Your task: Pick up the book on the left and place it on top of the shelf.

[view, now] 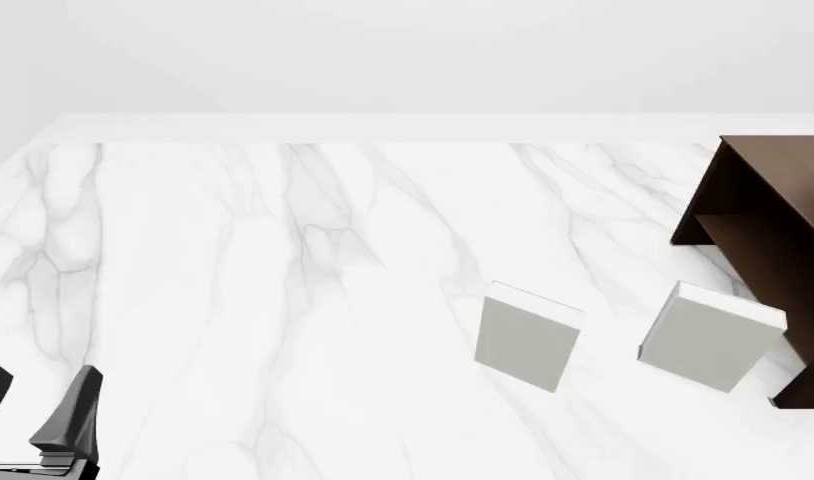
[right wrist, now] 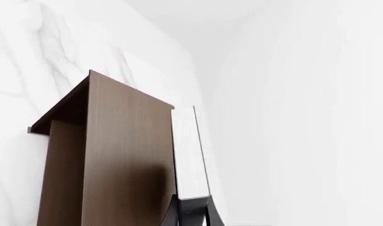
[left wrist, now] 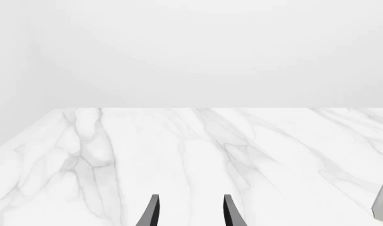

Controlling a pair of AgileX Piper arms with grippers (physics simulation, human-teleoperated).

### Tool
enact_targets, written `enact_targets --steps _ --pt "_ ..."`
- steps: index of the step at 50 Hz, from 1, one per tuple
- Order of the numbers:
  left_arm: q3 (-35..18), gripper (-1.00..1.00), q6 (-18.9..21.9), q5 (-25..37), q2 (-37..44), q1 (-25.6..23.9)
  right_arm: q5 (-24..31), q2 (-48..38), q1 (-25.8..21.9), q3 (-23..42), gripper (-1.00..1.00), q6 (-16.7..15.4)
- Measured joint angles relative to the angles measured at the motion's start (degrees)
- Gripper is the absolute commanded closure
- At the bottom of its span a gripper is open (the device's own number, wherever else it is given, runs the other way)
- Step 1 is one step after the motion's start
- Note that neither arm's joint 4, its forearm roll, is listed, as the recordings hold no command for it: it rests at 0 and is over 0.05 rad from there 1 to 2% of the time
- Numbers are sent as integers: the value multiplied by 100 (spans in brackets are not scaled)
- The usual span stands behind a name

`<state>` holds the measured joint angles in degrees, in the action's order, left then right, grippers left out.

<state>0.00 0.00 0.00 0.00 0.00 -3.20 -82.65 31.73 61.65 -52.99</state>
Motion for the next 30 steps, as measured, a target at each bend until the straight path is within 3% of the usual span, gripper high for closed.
enact_targets --steps 21,22,30 --pt "0 -100 0 0 0 0 -353 -250 -66 -32 100 58" --pt "0 -100 0 0 0 0 -362 -254 -69 -30 -100 65" --pt "0 -100 0 0 0 0 -335 -361 -78 -101 -100 229"
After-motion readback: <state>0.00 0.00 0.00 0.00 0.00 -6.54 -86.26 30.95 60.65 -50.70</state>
